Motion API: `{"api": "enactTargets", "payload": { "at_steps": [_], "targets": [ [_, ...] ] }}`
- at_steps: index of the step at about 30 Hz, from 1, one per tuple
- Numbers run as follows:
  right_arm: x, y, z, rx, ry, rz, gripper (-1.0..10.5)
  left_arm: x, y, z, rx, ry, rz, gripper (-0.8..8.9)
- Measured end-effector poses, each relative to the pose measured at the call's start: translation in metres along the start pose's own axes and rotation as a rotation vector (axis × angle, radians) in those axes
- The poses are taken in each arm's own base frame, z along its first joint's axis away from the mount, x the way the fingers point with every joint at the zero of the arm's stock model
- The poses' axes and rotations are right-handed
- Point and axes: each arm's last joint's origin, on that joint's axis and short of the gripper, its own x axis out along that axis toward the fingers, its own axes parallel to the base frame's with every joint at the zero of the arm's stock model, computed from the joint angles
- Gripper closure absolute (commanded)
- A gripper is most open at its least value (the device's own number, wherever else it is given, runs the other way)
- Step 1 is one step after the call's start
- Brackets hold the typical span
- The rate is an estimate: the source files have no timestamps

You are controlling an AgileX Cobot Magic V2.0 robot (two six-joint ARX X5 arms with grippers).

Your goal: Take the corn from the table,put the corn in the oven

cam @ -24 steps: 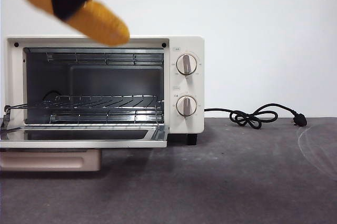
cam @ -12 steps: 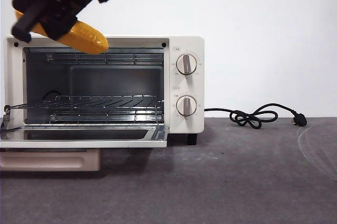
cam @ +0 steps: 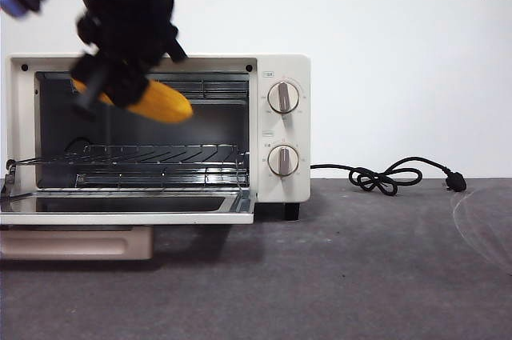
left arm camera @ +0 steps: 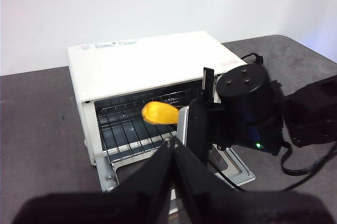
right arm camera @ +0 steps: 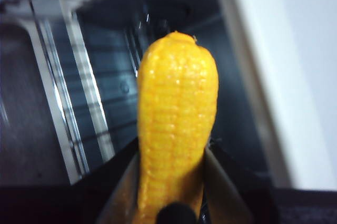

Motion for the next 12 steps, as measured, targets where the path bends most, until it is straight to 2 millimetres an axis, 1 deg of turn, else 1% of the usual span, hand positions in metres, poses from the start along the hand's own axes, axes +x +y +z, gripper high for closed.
{"api": "enactTargets", "payload": {
  "at_steps": [4, 8, 10, 12],
  "targets": [
    [0.012, -0.001, -0.010, 0.001, 0.039, -0.002, 9.4, 0.000, 0.000, 0.000, 0.000, 0.000, 0.000, 8.19],
    [0.017, -0.004, -0.016, 0.007, 0.054, -0.008, 9.3, 0.000, 0.000, 0.000, 0.000, 0.000, 0.000, 8.19],
    [0.020, -0.003, -0.018, 0.007, 0.061, -0.005, 8.8, 0.000, 0.000, 0.000, 0.000, 0.000, 0.000, 8.19],
    [0.023, -0.002, -0.020, 0.005, 0.062, 0.002, 8.7, 0.000, 0.000, 0.000, 0.000, 0.000, 0.000, 8.19]
  ]
}}
